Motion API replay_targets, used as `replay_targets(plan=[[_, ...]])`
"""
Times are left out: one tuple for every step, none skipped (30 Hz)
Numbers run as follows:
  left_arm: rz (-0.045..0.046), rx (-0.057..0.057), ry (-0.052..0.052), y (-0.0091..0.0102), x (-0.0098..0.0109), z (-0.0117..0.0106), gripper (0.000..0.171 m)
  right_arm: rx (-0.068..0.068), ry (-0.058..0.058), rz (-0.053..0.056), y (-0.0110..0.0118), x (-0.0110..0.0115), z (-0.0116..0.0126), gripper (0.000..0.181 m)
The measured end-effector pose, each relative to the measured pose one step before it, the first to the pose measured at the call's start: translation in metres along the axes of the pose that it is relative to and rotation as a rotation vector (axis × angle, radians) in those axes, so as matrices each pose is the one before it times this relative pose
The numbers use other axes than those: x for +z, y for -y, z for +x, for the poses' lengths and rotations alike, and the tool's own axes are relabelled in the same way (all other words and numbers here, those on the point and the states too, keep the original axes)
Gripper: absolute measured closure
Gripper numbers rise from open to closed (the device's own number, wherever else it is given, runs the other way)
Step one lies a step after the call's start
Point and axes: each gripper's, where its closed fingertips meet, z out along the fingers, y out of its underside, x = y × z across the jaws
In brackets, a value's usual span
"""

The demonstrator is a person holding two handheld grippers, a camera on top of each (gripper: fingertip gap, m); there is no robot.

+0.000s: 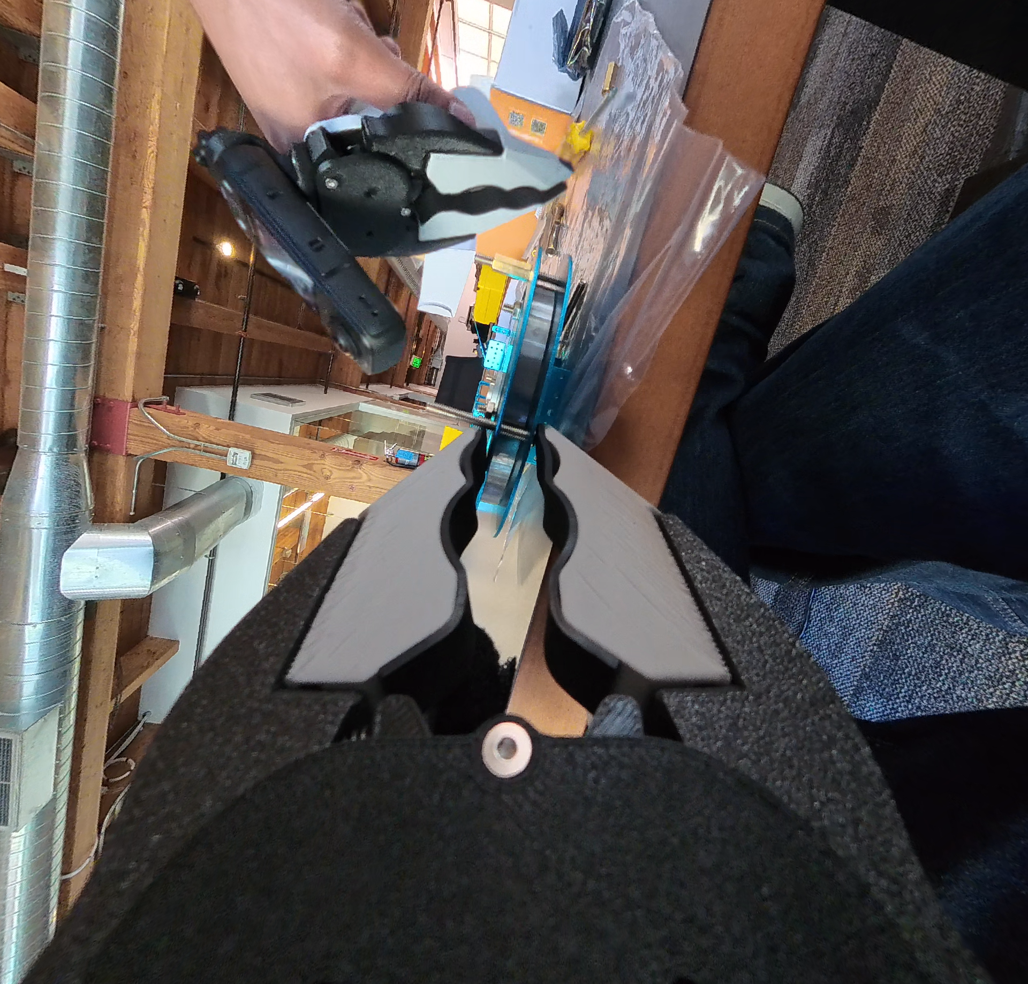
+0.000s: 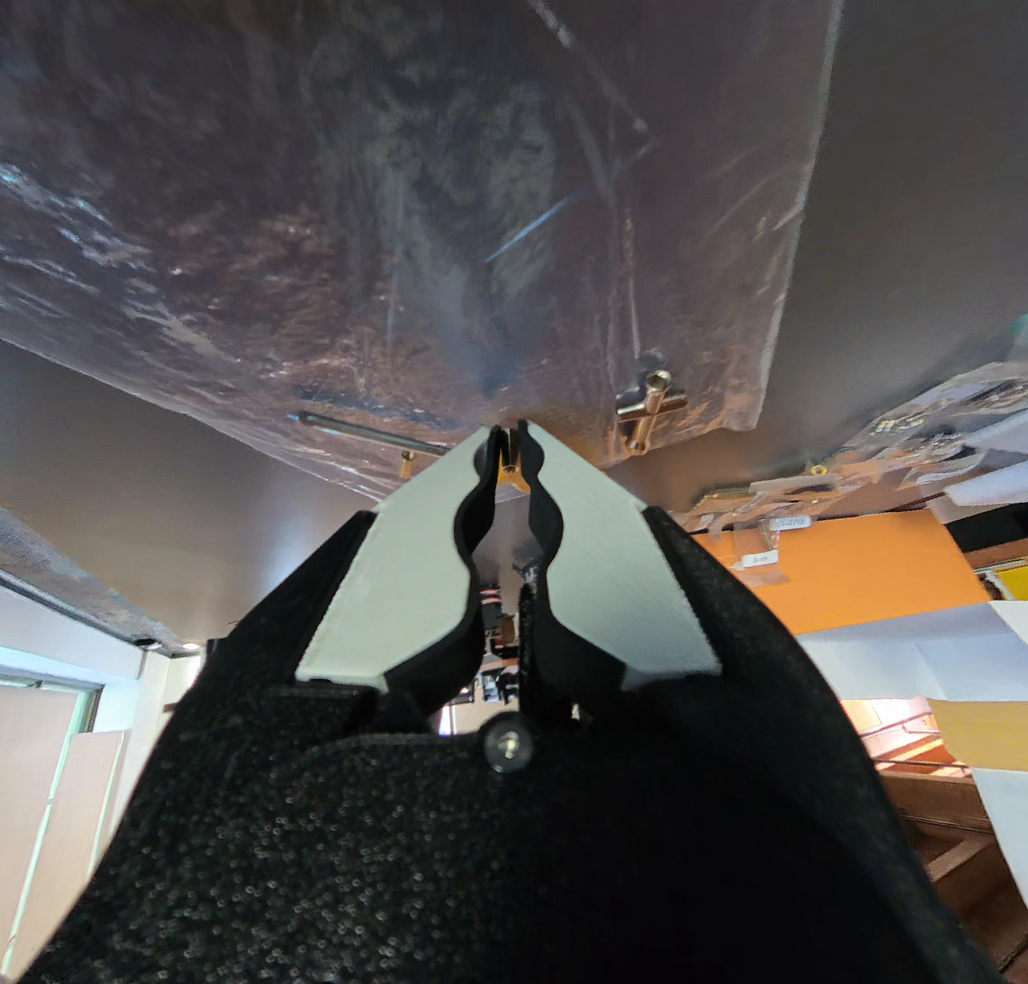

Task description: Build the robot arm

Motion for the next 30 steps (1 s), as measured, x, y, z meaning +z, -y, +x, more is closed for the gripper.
replay_targets(plan=[[-0.00001, -0.0008, -0.0003, 0.00003, 0.00000, 0.00001, 0.155, -0.0062, -0.0130, 0.0131, 0.00358, -0.00238, 0.00286, 0.176], [-0.00043, 0.0001, 0.0004, -0.00002, 0.00006, -0.00005, 0.155, -0.0048, -0.0008, 0.0226, 0.00520, -0.00171, 0.00112, 0.176], [-0.00063, 0.0008, 0.0005, 0.00001, 0.00000, 0.00001, 0.155, -0.0027, 0.0081, 0.0251, 0.00575, -0.00053, -0.00019, 0.176], [-0.00069, 0.0004, -0.0002, -0.00001, -0.00009, 0.00002, 0.154, -0.0046, 0.0031, 0.0155, 0.00417, 0.00033, 0.00024, 0.176], [-0.00031, -0.0003, -0.0003, -0.00006, -0.00011, -0.00004, 0.155, -0.0078, -0.0020, 0.0042, 0.00208, 0.00108, 0.00045, 0.176], [0.00023, -0.0003, 0.0001, -0.00004, -0.00008, 0.00009, 0.155, -0.0087, -0.0023, -0.0070, 0.00022, 0.00124, -0.00007, 0.176], [0.00060, 0.0002, 0.0003, 0.00004, -0.00005, -0.00007, 0.155, -0.0059, -0.0057, -0.0092, -0.00026, 0.00041, 0.00039, 0.176], [0.00029, -0.0002, -0.0002, -0.00009, -0.00003, 0.00000, 0.155, -0.0024, -0.0047, -0.0008, 0.00064, -0.00066, 0.00016, 0.176], [0.00002, -0.0005, -0.0005, 0.00003, 0.00000, 0.00000, 0.155, -0.0021, -0.0039, 0.0065, 0.00163, -0.00073, -0.00018, 0.176], [0.00013, 0.0000, 0.0000, 0.00005, 0.00001, -0.00009, 0.155, -0.0018, -0.0026, 0.0036, 0.00076, -0.00034, -0.00032, 0.176], [0.00013, -0.0001, 0.0000, 0.00002, 0.00001, 0.00001, 0.155, -0.0017, -0.0048, -0.0017, -0.00044, 0.00010, 0.00012, 0.175], [-0.00020, -0.0003, -0.0003, 0.00000, -0.00001, -0.00003, 0.155, 0.0007, -0.0056, 0.0028, -0.00008, -0.00007, 0.00046, 0.174], [-0.00029, 0.0000, -0.0002, -0.00004, -0.00002, 0.00003, 0.155, 0.0038, -0.0050, 0.0064, 0.00017, -0.00044, 0.00046, 0.173], [-0.00016, 0.0001, 0.0000, 0.00001, -0.00001, -0.00010, 0.155, 0.0040, 0.0085, 0.0107, 0.00010, -0.00108, -0.00163, 0.170], [-0.00010, 0.0000, 0.0000, -0.00001, -0.00001, 0.00000, 0.155, 0.0084, 0.0054, 0.0133, -0.00084, -0.00234, -0.00108, 0.168], [-0.00009, 0.0001, -0.0002, -0.00005, -0.00010, 0.00002, 0.155, 0.0105, -0.0114, 0.0189, -0.00154, -0.00361, 0.00186, 0.167], [-0.00017, -0.0001, -0.0004, 0.00009, -0.00005, -0.00001, 0.155, 0.0148, -0.0122, 0.0337, -0.00103, -0.00461, 0.00241, 0.167], [-0.00021, -0.0003, -0.0005, 0.00000, -0.00001, 0.00000, 0.155, 0.0263, 0.0046, 0.0512, 0.00001, -0.00450, 0.00054, 0.167], [-0.00002, 0.0000, -0.0003, 0.00000, 0.00000, 0.00003, 0.155, 0.0388, 0.0246, 0.0607, 0.00083, -0.00351, -0.00162, 0.166], [0.00017, 0.0004, -0.0003, -0.00004, 0.00006, -0.00011, 0.155, 0.0460, 0.0333, 0.0650, 0.00079, -0.00176, -0.00214, 0.164], [0.00006, -0.0002, -0.0004, 0.00001, 0.00000, 0.00007, 0.155, 0.0445, 0.0276, 0.0649, 0.00040, 0.00000, -0.00096, 0.163], [0.00002, -0.0005, -0.0003, 0.00003, 0.00000, -0.00002, 0.155, 0.0350, 0.0342, 0.0690, 0.00062, 0.00113, -0.00246, 0.163], [0.00009, -0.0004, -0.0004, 0.00004, 0.00001, -0.00001, 0.154, 0.0265, 0.0177, 0.0653, 0.00072, 0.00169, -0.00056, 0.163], [0.00032, -0.0008, -0.0004, -0.00002, 0.00007, -0.00001, 0.155, 0.0212, -0.0138, 0.0480, -0.00081, 0.00161, 0.00383, 0.163], [0.00033, -0.0008, -0.0002, -0.00001, 0.00007, -0.00004, 0.155, 0.0196, -0.0117, 0.0340, -0.00168, 0.00151, 0.00294, 0.162], [0.00013, -0.0001, 0.0001, 0.00002, 0.00001, -0.00001, 0.155, 0.0186, 0.0002, 0.0254, -0.00110, 0.00148, 0.00063, 0.162], [-0.00023, 0.0002, 0.0000, -0.00003, -0.00002, -0.00002, 0.155, 0.0197, -0.0014, 0.0219, -0.00026, 0.00140, 0.00068, 0.163], [-0.00038, 0.0003, 0.0000, 0.00007, 0.00002, 0.00001, 0.155, 0.0186, 0.0001, 0.0113, -0.00071, 0.00168, 0.00043, 0.163], [-0.00044, 0.0000, 0.0001, -0.00006, -0.00003, -0.00001, 0.155, 0.0174, 0.0079, 0.0049, -0.00071, 0.00216, -0.00073, 0.163], [-0.00009, 0.0000, 0.0003, 0.00003, 0.00008, -0.00004, 0.155, 0.0190, 0.0023, 0.0031, -0.00018, 0.00248, 0.00007, 0.164]])
